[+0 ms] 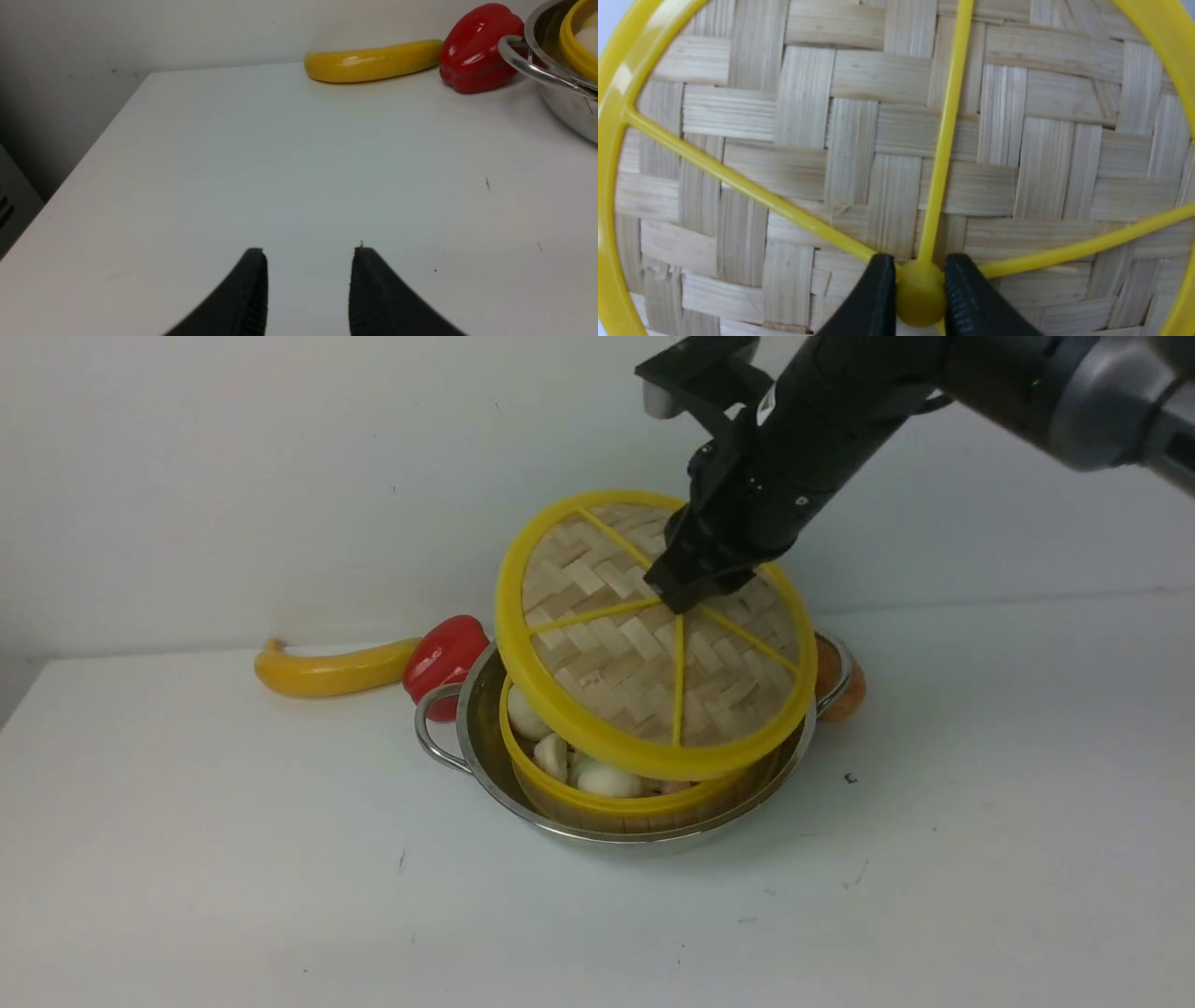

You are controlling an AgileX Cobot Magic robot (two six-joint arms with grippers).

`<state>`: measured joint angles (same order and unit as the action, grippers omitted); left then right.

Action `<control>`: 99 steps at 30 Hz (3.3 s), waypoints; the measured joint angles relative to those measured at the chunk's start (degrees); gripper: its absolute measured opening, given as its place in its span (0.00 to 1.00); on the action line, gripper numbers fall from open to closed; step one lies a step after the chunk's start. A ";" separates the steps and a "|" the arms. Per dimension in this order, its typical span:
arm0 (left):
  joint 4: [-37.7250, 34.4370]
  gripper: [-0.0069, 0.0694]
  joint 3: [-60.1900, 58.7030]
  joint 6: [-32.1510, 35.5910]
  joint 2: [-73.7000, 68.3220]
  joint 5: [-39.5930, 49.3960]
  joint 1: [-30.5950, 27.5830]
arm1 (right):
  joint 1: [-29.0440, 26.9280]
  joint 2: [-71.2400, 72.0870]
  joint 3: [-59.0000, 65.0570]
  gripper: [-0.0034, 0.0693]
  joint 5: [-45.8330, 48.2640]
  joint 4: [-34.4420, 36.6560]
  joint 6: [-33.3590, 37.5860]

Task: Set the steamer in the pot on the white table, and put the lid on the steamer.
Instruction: 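Place the bamboo steamer lid onto the steamer basket in the pot with the right gripper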

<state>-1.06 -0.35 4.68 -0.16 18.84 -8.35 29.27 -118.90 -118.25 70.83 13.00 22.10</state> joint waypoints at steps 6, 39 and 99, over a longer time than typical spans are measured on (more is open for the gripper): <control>0.00 0.41 0.00 0.00 0.00 0.00 0.00 | 0.20 -2.51 -1.13 0.25 -0.31 -1.63 0.00; 0.00 0.41 0.00 0.00 0.00 0.00 0.00 | 1.72 -6.62 -1.18 0.25 -6.42 -5.24 0.14; 0.00 0.41 0.00 0.25 0.00 0.00 0.00 | 2.13 -8.74 -1.27 0.25 -8.23 -3.77 -0.37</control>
<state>-1.06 -0.35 4.93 -0.16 18.84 -8.35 31.40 -127.63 -119.53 62.60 9.23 21.74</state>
